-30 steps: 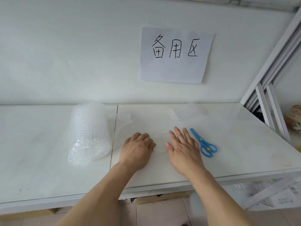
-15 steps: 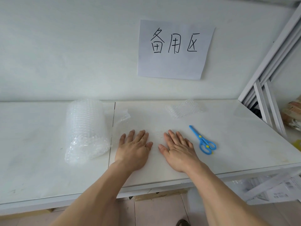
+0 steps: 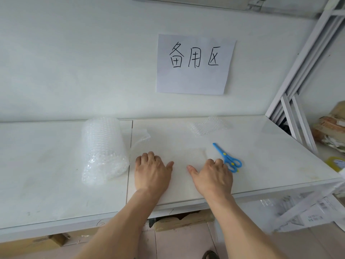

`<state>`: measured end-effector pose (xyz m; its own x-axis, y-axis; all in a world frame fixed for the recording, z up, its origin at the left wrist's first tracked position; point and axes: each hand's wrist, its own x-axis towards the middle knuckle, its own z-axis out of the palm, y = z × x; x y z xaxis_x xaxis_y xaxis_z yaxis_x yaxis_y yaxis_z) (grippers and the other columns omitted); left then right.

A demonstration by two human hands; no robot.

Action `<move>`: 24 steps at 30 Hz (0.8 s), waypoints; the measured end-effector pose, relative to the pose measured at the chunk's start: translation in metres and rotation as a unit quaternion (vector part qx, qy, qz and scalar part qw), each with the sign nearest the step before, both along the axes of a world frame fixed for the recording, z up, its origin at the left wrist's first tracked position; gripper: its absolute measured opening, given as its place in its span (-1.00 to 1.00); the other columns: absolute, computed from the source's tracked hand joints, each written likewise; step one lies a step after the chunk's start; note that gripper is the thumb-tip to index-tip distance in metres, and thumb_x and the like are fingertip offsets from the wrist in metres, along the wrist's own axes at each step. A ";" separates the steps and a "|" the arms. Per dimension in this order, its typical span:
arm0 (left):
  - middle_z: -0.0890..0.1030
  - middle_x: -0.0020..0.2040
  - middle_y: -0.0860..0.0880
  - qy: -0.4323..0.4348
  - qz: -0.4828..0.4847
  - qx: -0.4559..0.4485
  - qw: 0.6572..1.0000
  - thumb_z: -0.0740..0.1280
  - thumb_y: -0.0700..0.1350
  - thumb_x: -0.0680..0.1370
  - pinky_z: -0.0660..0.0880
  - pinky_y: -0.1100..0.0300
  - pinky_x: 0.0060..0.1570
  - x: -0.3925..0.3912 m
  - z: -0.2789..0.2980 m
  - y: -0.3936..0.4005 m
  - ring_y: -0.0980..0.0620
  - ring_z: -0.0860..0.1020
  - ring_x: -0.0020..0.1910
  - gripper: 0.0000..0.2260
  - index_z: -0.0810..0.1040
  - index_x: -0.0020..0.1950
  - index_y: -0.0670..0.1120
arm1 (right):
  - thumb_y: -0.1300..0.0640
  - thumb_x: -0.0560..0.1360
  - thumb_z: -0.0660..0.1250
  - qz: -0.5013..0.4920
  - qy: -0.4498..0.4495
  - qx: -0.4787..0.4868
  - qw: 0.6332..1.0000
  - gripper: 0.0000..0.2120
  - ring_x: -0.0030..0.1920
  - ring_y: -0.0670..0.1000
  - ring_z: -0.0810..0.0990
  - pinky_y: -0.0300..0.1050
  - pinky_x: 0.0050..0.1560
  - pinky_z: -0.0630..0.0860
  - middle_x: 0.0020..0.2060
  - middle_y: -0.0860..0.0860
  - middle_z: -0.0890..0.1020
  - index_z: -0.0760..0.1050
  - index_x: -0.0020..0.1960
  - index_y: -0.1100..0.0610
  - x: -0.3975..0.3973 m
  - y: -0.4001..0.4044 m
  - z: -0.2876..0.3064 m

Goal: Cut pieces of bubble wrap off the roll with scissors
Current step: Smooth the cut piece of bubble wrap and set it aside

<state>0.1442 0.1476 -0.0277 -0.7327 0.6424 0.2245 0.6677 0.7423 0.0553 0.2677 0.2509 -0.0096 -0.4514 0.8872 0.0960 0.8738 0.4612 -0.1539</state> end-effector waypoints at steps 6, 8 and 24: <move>0.54 0.18 0.02 -0.050 -0.002 0.076 0.996 0.13 0.18 0.59 0.25 0.12 0.28 0.005 0.001 0.003 -0.02 0.43 0.24 -0.60 0.56 0.18 -0.06 | -0.18 0.50 0.27 -0.025 0.081 -0.122 0.989 -0.54 0.20 0.16 0.47 -0.02 0.00 0.44 0.18 0.11 0.44 0.41 0.23 0.13 -0.009 -0.005 0.008; 0.54 0.17 0.03 -0.075 0.003 0.108 0.991 0.16 0.14 0.59 0.25 0.13 0.25 0.004 0.000 0.005 -0.02 0.43 0.24 -0.67 0.55 0.17 -0.02 | -0.08 0.51 0.26 -0.031 0.135 -0.169 0.976 -0.68 0.08 0.15 0.53 -0.06 -0.08 0.42 0.11 0.09 0.46 0.40 0.16 0.10 -0.012 -0.001 0.008; 0.59 -0.31 -0.06 0.150 -0.196 0.145 0.958 0.39 -0.15 0.43 0.47 0.07 -0.27 -0.018 0.039 0.079 -0.15 0.55 -0.31 -0.90 0.58 -0.28 -0.12 | 0.18 0.46 0.40 -0.089 0.467 -0.307 0.824 -0.67 -0.29 0.02 0.65 -0.01 -0.12 0.56 -0.18 -0.03 0.56 0.40 0.18 0.10 -0.012 0.086 0.028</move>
<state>0.1259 0.2269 0.0116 -0.3225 0.7344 0.5972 0.9104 0.4133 -0.0165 0.2558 0.3372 0.0183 -0.2932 0.9419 -0.1640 0.2865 -0.0771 -0.9550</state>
